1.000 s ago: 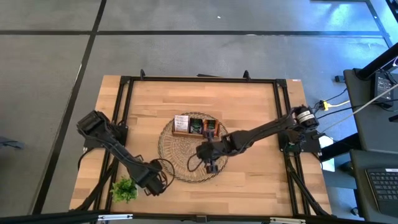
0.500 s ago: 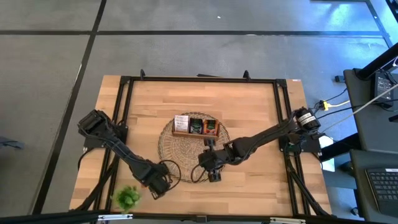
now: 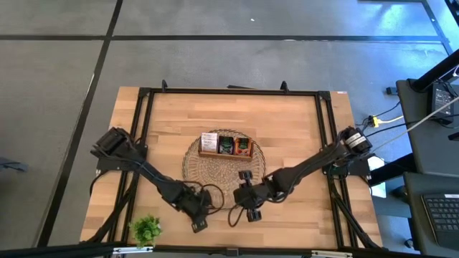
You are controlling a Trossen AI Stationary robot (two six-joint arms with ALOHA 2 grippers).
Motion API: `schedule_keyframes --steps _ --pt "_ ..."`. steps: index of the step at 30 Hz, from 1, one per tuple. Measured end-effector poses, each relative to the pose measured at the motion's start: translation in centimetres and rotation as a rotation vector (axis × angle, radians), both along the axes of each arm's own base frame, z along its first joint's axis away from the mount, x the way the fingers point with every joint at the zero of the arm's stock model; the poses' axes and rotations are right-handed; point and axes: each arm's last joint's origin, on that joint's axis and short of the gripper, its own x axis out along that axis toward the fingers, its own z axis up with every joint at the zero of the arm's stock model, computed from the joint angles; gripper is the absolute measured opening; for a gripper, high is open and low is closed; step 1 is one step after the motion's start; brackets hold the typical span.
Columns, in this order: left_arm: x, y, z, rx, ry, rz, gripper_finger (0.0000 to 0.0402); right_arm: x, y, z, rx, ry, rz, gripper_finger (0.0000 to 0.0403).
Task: Pick & Place Tea
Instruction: Put the orange tea bag into the right slot of the wooden organizer
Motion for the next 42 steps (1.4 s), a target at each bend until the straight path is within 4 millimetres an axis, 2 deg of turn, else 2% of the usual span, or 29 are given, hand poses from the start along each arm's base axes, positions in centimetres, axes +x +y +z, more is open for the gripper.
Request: schedule_keyframes --steps 5,8,14,22,26,31,42 --pt "1.1 -0.1 0.2 -0.042 -0.102 -0.059 0.0143 -0.7 0.1 -1.7 0.046 0.011 -0.052 0.0119" --pt "1.4 -0.8 0.4 -0.132 -0.130 -0.116 0.0143 -1.2 -0.2 -3.1 0.082 0.007 -0.089 0.0119" --pt "0.3 -2.4 1.4 -0.203 -0.141 -0.187 0.0143 -1.5 -0.4 -4.4 0.154 -0.023 -0.150 0.0119" --pt "-0.3 -2.8 3.3 -0.202 -0.212 -0.290 0.0143 -0.4 0.2 -3.4 0.416 -0.200 -0.265 0.0119" --pt "-1.7 -3.2 3.2 -0.218 -0.095 -0.330 0.0143 -0.2 0.4 -2.9 0.488 -0.241 -0.286 0.0119" --pt "-3.9 -3.1 2.2 -0.067 0.057 -0.281 0.0143 -0.1 0.9 -2.3 0.526 -0.294 -0.270 0.0119" --pt "-4.8 -4.8 2.5 0.057 -0.104 -0.309 0.0143 -0.2 1.4 -2.0 0.507 -0.357 -0.307 0.0119"
